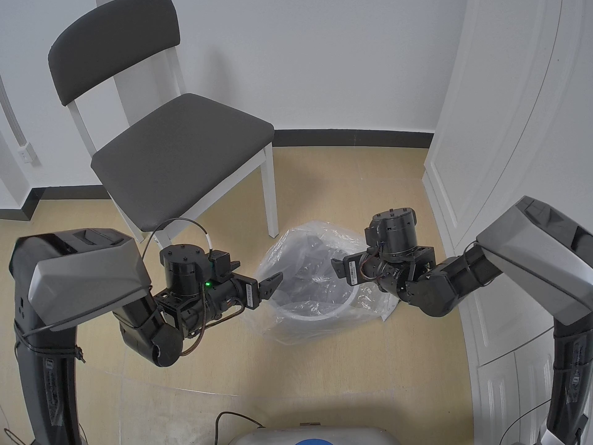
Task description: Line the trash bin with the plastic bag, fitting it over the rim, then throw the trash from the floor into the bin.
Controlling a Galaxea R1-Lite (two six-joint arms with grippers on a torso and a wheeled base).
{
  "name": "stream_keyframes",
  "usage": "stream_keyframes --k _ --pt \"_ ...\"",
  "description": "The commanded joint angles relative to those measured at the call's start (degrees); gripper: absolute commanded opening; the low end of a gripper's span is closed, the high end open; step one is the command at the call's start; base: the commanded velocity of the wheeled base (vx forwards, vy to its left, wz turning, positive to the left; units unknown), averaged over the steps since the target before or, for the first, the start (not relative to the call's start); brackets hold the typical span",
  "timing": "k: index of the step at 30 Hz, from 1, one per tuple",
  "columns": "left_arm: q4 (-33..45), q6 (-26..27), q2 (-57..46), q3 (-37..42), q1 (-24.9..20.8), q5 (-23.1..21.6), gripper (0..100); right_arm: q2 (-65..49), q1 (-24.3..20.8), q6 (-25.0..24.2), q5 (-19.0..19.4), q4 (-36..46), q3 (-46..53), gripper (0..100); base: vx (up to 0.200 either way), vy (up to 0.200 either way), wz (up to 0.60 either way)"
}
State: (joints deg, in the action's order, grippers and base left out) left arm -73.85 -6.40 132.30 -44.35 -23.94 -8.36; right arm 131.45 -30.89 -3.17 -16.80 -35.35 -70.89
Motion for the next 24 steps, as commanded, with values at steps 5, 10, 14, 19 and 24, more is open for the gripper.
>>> stream_keyframes --k 5,10,14,19,24 --pt "9.6 0.0 10.3 -15.2 -0.8 3.0 100 -6.3 0.0 -3.0 -0.7 0.7 6.6 100 0.0 0.0 0.0" --pt "16.4 0.0 14.8 -26.0 -0.1 7.9 100 -1.6 -0.2 -3.0 -0.7 0.5 5.4 100 0.0 0.0 0.0" --pt "20.1 -0.1 17.1 -29.8 -0.1 9.2 100 1.2 0.0 -3.0 -0.7 0.7 4.4 100 0.0 0.0 0.0" --pt "20.4 -0.1 17.8 -31.8 0.7 11.1 100 5.3 1.0 -3.0 -0.7 0.5 1.7 100 0.0 0.0 0.0" --pt "20.0 -0.2 19.0 -32.3 0.8 15.3 100 10.2 3.7 -3.1 -1.7 0.5 -5.3 100 0.0 0.0 0.0"
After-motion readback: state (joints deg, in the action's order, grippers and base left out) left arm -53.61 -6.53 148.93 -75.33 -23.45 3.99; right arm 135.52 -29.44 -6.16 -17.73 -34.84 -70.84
